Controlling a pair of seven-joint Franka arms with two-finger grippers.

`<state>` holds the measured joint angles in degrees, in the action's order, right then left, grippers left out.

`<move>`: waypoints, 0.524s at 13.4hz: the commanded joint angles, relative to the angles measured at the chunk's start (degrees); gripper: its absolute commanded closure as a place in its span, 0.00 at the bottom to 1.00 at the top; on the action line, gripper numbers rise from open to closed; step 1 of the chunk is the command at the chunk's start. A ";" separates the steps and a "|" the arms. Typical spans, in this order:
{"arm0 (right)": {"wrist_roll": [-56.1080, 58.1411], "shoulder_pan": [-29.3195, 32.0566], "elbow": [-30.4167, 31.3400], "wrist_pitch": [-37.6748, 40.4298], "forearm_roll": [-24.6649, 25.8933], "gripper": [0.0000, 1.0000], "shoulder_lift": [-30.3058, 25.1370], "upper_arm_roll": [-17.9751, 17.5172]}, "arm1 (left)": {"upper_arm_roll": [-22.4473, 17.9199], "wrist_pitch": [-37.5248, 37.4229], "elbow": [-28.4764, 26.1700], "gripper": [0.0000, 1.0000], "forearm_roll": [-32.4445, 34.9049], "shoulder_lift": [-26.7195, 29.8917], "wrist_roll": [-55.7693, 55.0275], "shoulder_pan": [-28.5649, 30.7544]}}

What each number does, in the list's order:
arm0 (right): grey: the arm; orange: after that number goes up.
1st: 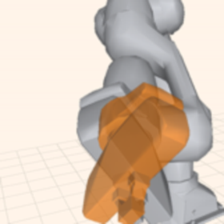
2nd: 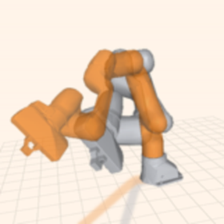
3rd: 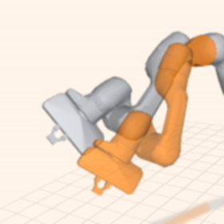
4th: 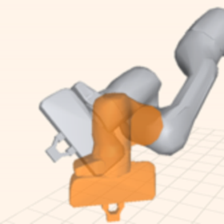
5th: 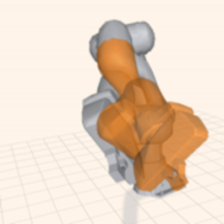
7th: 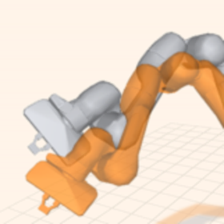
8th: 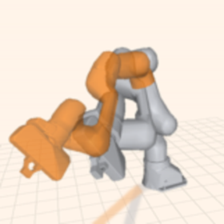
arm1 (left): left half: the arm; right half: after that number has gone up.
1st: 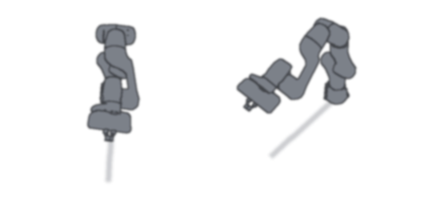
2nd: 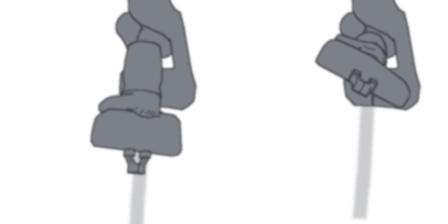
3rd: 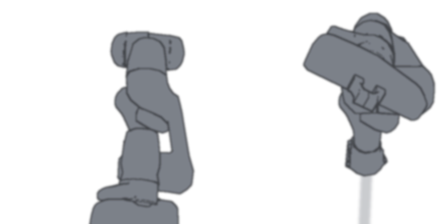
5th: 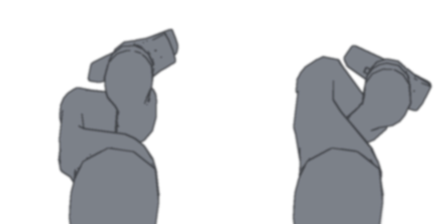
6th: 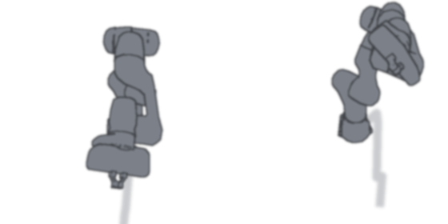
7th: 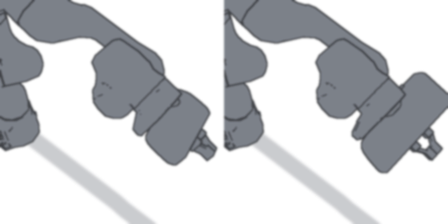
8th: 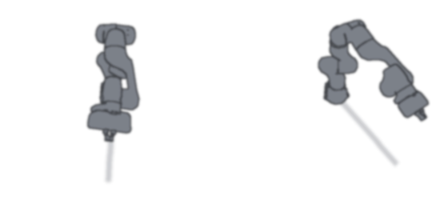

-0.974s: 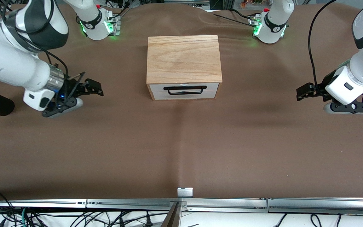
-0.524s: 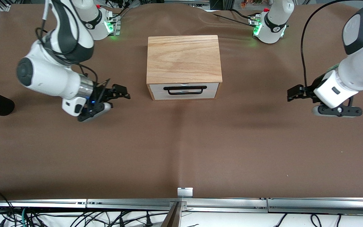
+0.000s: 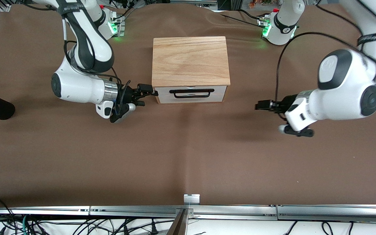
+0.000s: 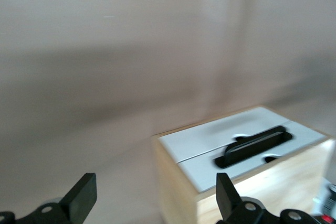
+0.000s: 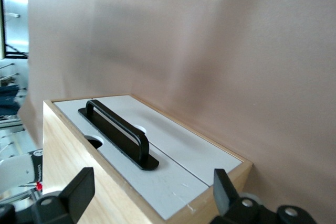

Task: Pull top drawer with both arms simultaneously
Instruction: 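Move the right gripper toward the handle while the left gripper approaches too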

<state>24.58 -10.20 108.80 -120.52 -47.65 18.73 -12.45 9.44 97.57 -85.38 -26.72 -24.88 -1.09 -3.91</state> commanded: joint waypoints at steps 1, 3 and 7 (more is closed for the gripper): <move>6.42 0.80 0.71 -0.50 -5.25 0.00 2.26 -0.55 | 0.49 2.97 -0.05 0.00 -9.62 -2.88 7.13 -0.74; 8.72 0.80 0.79 -0.50 -8.15 0.01 3.59 -0.55 | 0.66 3.15 -1.10 0.00 -20.52 -4.99 13.44 -1.01; 10.83 0.80 1.32 -0.68 -12.37 0.12 4.99 -1.96 | 0.75 6.48 -7.41 0.00 -30.91 -5.09 24.52 -1.53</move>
<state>32.92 -9.96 109.36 -120.70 -56.90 23.64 -13.44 10.10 102.08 -88.48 -52.74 -31.08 17.48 -5.41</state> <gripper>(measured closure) 0.084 0.000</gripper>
